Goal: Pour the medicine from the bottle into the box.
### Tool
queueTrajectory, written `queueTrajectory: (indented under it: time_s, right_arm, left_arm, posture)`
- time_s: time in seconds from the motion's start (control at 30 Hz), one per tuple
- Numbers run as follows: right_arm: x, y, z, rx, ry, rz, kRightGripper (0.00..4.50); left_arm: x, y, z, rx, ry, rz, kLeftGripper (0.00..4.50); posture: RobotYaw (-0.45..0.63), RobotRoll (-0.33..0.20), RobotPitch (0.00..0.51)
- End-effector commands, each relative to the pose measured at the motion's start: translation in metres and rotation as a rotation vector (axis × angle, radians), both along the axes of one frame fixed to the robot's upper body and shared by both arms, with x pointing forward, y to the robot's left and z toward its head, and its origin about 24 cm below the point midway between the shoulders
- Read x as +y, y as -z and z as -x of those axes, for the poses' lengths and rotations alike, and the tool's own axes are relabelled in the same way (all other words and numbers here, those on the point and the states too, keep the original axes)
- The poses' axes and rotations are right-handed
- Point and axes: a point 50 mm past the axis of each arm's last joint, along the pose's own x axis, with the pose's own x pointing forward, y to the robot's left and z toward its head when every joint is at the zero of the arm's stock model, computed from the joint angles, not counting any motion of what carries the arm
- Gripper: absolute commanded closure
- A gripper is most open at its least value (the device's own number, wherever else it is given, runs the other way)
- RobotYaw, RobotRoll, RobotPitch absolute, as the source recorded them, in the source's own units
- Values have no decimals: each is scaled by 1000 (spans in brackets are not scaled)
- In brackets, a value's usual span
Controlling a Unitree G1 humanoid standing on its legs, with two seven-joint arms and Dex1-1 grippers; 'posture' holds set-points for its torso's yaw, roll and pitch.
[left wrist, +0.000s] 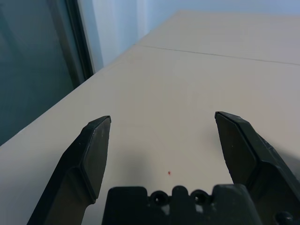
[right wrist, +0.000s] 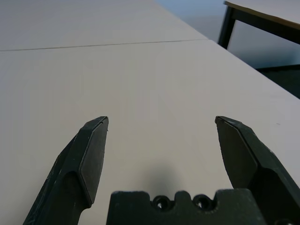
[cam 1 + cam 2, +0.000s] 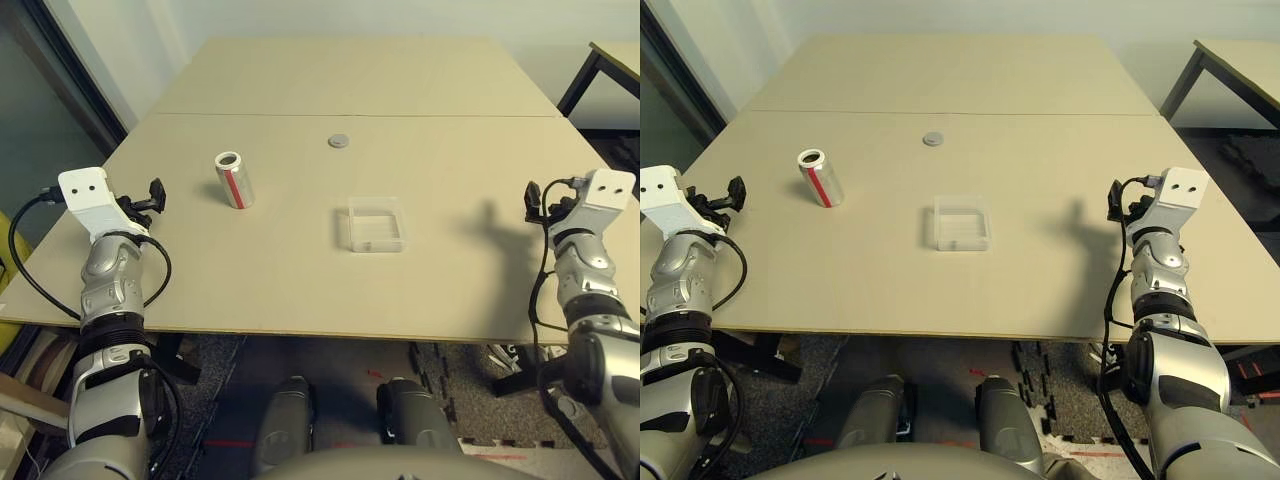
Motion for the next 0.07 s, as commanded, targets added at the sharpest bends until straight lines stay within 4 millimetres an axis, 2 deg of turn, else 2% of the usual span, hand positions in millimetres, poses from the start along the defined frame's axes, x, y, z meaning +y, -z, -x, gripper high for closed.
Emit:
queueTrajectory:
  time_s: [0.03,0.07]
  right_arm:
    - [-6,7,10,22,-7,19,0]
    - [-8,9,13,21,4,15,0]
  left_arm:
    - [3,2,7,1,6,-3,46]
    - [7,5,11,11,-15,14,46]
  posture:
    - [-25,0,120]
    - [-39,0,125]
